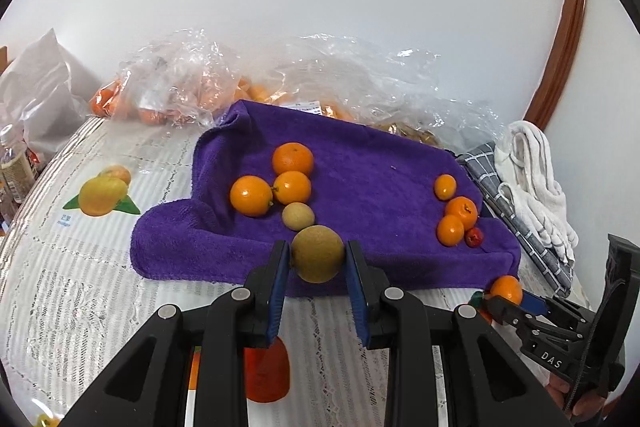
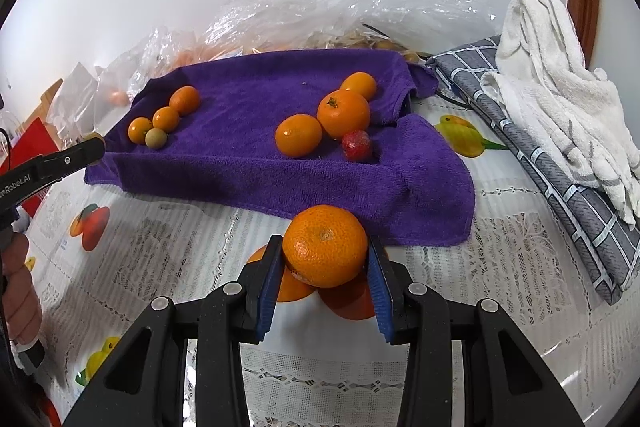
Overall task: Organize fruits
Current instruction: 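Close the left gripper on the small yellow-green fruit, then carry the orange and yellow fruit in both grippers over the purple towel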
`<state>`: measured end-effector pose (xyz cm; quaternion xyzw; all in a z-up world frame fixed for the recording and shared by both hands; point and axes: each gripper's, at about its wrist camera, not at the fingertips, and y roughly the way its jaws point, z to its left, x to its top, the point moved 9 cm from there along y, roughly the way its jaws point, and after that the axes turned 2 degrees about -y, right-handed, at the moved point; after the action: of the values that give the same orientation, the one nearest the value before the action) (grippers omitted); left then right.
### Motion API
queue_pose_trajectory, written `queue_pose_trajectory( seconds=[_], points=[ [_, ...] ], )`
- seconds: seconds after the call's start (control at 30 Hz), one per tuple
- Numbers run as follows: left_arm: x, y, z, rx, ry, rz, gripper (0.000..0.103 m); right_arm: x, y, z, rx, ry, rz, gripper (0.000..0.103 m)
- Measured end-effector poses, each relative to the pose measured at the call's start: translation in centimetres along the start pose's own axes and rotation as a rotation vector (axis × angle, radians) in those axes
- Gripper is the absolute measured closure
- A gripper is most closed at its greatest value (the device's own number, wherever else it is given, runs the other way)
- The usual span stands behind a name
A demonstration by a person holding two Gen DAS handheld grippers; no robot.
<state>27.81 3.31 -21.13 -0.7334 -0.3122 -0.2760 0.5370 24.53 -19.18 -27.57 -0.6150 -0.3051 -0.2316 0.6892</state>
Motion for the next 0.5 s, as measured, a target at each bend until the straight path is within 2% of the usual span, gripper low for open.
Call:
queue_pose_trajectory(
  seconds=[0.2,0.5],
  points=[
    [0.6,-0.6,0.2,-0.007,-0.005,-0.033,0.076,0.1,-0.5,-0.1,-0.009,0.001,-0.021,0.063],
    [0.9,-0.9,0.6,-0.012,-0.033,-0.035,0.076,-0.4,-1.1,-0.4,-0.019,0.018,-0.024,0.063]
  ],
)
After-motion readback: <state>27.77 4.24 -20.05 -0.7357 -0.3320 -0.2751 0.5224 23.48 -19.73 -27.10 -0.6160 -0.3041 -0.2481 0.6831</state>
